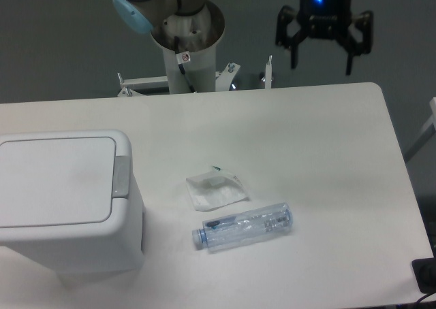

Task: Open the trash can
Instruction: 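Move the open gripper down toward the white trash can lid, then position the gripper finger against the lid's raised tab, then press down on the lid tab with the gripper to pop the lid open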

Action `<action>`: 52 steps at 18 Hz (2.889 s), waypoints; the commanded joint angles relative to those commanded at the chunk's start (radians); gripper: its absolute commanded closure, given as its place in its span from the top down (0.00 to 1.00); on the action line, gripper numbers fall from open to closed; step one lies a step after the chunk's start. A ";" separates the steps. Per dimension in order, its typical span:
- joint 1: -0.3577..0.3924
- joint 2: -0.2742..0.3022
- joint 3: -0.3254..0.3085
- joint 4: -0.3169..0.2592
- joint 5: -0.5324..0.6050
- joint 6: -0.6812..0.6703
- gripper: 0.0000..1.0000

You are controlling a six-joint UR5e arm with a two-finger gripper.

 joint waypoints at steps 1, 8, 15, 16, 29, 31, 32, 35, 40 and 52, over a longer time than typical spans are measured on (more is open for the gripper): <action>-0.023 -0.015 0.012 0.009 -0.002 -0.057 1.00; -0.210 -0.080 0.083 0.031 -0.137 -0.569 1.00; -0.259 -0.127 0.077 0.031 -0.339 -0.772 1.00; -0.276 -0.140 0.081 0.031 -0.341 -0.778 1.00; -0.312 -0.184 0.081 0.034 -0.330 -0.792 1.00; -0.316 -0.184 0.080 0.034 -0.330 -0.792 1.00; -0.321 -0.187 0.080 0.037 -0.330 -0.791 1.00; -0.322 -0.193 0.080 0.037 -0.318 -0.791 1.00; -0.324 -0.200 0.074 0.037 -0.318 -0.788 1.00; -0.333 -0.201 0.069 0.038 -0.316 -0.789 1.00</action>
